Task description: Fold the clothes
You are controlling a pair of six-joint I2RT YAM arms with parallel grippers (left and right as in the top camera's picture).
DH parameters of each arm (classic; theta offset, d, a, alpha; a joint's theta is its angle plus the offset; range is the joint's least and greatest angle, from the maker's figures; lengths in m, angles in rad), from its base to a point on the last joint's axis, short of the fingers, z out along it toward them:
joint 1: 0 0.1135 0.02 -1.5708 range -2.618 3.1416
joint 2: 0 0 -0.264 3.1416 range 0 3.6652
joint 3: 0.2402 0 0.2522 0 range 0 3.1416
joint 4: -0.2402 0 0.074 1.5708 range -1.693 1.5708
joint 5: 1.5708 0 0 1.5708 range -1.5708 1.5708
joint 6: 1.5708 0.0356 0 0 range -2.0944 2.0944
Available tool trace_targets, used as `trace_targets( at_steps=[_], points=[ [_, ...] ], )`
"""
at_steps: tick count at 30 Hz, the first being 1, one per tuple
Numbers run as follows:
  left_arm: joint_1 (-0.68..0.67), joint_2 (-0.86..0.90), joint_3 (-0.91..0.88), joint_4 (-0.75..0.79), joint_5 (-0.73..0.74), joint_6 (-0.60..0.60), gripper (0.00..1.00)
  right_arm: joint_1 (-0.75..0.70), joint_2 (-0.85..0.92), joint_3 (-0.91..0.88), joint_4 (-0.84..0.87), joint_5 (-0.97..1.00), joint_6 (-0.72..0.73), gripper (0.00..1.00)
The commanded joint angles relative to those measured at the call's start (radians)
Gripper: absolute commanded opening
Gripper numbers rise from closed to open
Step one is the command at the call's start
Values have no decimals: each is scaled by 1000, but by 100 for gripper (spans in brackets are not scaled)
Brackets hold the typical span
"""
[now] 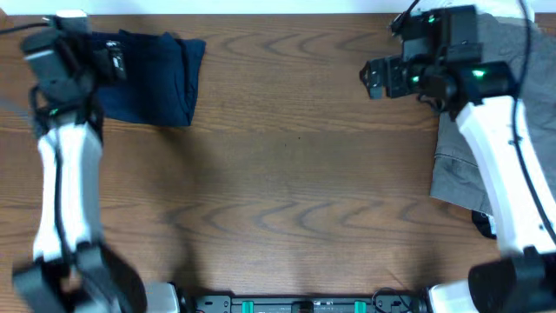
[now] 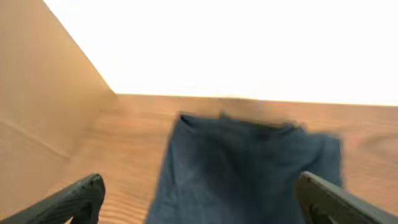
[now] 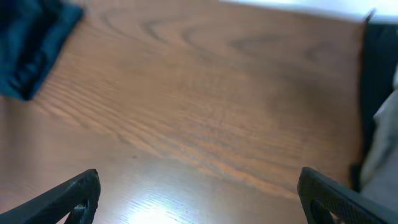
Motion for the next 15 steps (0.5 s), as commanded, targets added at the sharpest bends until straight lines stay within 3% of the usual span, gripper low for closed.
trace_targets(
  at_steps=[1,7,15],
  points=[
    [-2,-89,7,-36,4,-31,98,12,-107,58,-8,-5,-25,99],
    [-2,-204,7,-35,3,-31,98,12,-199,58,-18,-15,-7,99],
    [-2,-221,5,-43,3,-31,98,12,-208,58,-68,-3,-7,99]
  ],
)
